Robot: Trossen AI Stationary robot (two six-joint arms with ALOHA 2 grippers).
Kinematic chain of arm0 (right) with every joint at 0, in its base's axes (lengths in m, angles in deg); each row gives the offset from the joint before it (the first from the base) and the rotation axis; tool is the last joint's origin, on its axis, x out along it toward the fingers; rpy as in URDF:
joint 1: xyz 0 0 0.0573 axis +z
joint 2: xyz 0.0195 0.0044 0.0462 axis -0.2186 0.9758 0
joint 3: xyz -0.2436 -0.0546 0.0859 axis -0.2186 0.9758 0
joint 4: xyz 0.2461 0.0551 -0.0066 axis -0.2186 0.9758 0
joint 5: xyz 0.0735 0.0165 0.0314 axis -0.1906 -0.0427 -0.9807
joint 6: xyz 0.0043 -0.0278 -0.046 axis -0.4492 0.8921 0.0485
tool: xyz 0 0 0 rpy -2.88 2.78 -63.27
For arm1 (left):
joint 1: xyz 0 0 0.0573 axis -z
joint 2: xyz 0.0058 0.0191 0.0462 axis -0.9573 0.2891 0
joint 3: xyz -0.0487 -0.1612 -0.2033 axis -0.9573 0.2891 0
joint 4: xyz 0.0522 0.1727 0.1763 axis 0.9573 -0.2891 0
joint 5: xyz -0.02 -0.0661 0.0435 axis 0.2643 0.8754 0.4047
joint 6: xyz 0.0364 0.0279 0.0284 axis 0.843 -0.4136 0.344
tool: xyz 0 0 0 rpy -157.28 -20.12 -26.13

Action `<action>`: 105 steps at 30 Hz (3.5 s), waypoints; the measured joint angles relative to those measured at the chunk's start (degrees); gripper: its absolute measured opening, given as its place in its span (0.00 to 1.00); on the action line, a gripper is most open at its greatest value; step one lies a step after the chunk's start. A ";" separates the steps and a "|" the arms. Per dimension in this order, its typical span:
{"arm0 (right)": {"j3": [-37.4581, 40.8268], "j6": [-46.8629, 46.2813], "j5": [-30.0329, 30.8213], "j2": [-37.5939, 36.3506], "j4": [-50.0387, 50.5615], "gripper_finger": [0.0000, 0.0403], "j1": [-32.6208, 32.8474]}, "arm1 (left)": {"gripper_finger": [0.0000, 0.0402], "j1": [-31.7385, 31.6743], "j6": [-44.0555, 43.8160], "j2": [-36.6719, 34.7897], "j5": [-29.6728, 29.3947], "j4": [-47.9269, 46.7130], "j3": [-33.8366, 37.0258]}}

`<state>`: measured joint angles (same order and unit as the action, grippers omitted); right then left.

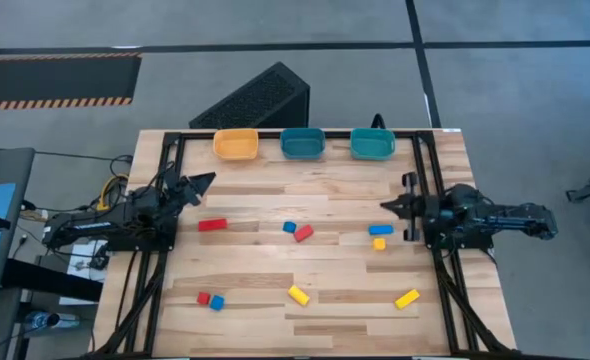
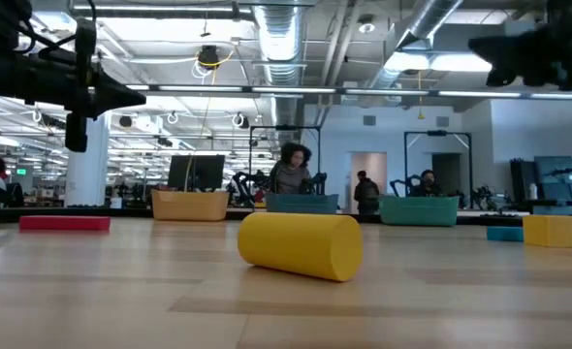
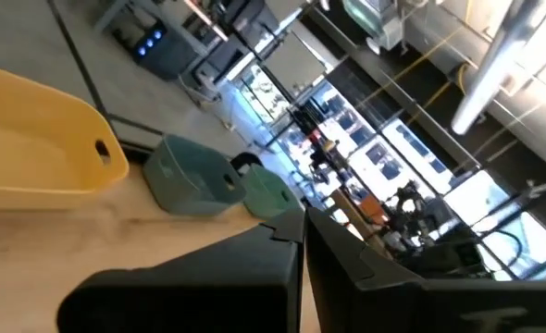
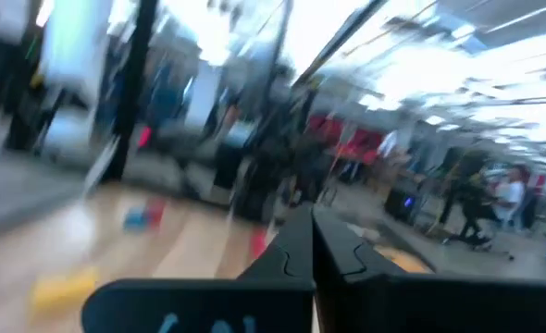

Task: Sort & place blocks by color
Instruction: Put the top left red block into the yellow container

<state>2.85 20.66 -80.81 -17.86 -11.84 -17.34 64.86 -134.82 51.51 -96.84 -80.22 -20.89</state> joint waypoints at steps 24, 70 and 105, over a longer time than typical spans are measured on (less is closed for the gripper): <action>-0.85 -70.14 30.10 6.86 -1.48 0.02 0.67 | 0.08 -0.07 -6.20 -0.02 13.25 3.56 -0.07; -24.13 -56.21 5.73 52.17 -6.69 0.44 -17.44 | 0.53 -0.02 14.01 41.95 18.17 -19.27 -30.48; -40.96 -49.68 16.29 66.79 17.91 0.41 -13.73 | 0.52 -0.66 33.73 58.95 16.37 -43.05 -42.80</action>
<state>-38.11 -29.02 -64.52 48.94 6.08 -31.06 64.20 -101.09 110.46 -80.47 -123.26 -63.69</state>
